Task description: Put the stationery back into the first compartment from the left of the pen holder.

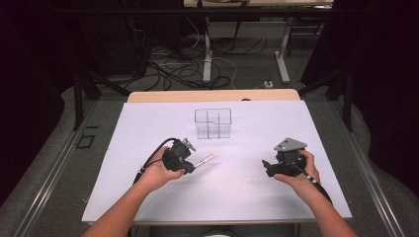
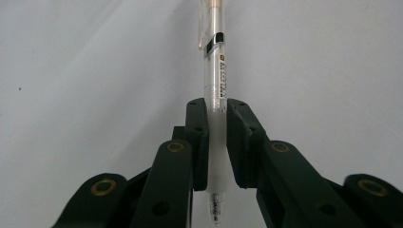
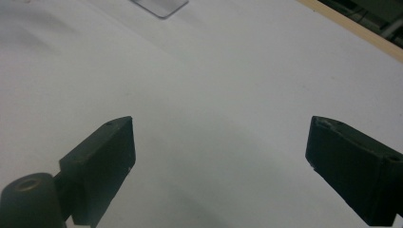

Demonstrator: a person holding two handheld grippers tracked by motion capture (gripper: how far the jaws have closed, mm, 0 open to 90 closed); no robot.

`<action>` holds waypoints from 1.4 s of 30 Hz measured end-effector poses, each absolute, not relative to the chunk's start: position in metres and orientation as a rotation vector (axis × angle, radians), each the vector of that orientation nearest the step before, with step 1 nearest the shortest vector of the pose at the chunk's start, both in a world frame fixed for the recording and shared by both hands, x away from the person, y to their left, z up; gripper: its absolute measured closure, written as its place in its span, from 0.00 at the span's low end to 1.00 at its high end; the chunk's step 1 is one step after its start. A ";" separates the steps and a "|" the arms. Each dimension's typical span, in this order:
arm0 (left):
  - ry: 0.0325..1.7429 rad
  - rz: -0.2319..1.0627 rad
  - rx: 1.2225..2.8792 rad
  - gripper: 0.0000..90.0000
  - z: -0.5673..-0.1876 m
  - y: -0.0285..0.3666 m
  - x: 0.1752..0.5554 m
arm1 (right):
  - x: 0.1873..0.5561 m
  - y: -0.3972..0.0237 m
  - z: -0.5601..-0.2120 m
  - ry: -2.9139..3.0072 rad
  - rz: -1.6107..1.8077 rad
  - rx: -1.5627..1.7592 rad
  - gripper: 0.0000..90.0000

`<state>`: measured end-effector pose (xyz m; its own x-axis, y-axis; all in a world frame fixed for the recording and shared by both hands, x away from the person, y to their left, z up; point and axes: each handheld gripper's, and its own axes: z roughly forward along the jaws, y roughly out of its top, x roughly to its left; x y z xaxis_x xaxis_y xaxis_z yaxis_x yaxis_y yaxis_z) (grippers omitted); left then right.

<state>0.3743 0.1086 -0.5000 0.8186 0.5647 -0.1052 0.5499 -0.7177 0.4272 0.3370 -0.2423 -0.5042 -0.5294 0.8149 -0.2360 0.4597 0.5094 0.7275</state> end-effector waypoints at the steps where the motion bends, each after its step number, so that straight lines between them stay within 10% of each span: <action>1: 0.825 0.047 2.554 0.88 -0.499 0.109 0.375 | 0.337 -0.239 -0.504 2.199 0.807 1.007 0.13; 42: 0.757 -0.013 2.505 0.89 -0.475 0.099 0.387 | 0.338 -0.143 -0.485 2.373 0.637 0.193 0.39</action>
<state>0.3871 0.0994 -0.4747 0.8437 0.5143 -0.1539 0.5193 -0.7094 0.4765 0.3376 -0.1427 -0.4855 -0.7684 0.2965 -0.5671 -0.0276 0.8700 0.4923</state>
